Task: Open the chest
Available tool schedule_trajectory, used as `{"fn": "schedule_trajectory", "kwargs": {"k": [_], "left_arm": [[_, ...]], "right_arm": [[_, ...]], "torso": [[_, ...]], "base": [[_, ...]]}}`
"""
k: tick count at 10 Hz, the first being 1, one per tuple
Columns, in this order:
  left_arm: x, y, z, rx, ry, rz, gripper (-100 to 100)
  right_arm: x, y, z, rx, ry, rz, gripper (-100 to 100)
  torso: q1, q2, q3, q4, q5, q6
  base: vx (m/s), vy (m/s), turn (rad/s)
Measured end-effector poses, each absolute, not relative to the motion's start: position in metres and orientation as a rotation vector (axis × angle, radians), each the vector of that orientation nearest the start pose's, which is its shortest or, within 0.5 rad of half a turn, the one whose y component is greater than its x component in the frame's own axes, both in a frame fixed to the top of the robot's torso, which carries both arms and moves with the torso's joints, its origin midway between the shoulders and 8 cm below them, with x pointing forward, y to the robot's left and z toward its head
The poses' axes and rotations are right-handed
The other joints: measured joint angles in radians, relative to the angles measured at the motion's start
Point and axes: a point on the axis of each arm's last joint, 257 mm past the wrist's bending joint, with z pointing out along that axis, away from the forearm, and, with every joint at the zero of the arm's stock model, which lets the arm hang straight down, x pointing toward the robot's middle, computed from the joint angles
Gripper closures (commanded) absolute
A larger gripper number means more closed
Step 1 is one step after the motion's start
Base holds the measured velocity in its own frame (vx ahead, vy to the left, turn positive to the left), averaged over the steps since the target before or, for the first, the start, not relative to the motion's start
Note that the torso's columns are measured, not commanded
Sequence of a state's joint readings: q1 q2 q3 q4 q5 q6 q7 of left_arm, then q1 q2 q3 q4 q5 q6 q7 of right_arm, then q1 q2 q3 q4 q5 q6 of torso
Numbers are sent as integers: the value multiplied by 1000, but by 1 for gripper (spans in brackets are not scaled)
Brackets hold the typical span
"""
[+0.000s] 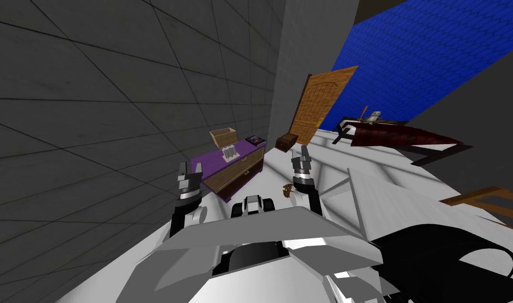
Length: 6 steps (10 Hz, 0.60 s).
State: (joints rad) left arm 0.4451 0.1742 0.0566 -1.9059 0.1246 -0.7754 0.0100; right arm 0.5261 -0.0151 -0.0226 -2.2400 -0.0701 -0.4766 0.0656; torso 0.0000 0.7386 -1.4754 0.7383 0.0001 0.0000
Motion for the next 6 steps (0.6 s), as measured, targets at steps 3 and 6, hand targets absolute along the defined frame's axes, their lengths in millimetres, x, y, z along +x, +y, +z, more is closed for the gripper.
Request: {"fn": "schedule_trajectory", "kwargs": {"k": [3, 6], "left_arm": [[356, 337, -84, -688, 688, -1286, -100], [354, 350, -107, -724, 686, -1266, -100]], "right_arm": [[350, -300, -6, 733, 656, 1233, 0], [350, -300, -6, 733, 656, 1233, 0]], "torso": [[0, -1, -1, 0, 0, 0], [-1, -1, -1, 0, 0, 0]], "base": [[79, -28, 30], [82, -44, 23]]}}
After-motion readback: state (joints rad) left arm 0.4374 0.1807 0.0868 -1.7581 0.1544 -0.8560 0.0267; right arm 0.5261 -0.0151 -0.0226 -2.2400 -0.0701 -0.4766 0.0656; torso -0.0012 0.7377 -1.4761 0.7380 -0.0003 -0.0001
